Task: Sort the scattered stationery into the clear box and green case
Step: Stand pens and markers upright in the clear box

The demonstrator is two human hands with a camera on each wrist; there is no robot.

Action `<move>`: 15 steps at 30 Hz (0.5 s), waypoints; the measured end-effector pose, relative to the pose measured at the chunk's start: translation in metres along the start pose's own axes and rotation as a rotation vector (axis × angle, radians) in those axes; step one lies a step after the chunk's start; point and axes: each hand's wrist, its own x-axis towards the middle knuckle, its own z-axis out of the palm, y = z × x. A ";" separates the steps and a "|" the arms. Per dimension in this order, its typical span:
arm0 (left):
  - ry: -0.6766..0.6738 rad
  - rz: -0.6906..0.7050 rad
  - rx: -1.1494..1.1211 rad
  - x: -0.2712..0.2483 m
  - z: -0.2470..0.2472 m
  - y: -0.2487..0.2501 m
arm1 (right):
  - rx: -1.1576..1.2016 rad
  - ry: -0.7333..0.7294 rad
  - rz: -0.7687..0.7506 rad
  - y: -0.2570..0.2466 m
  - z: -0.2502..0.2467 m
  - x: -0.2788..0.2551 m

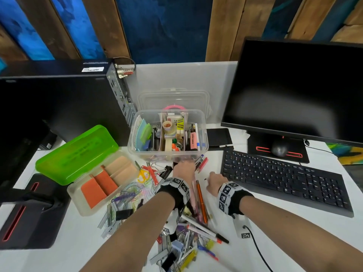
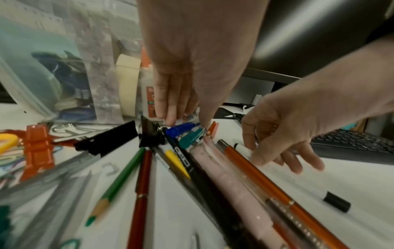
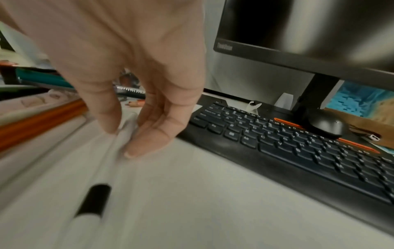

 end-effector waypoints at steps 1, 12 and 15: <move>-0.005 0.001 -0.014 0.000 0.002 -0.002 | 0.014 -0.018 -0.019 0.001 0.000 0.003; -0.064 -0.092 -0.132 0.000 0.018 -0.006 | 0.571 -0.074 0.057 0.009 -0.027 0.029; -0.031 -0.116 -0.169 -0.004 0.021 -0.013 | 0.620 -0.102 0.040 -0.004 -0.047 0.028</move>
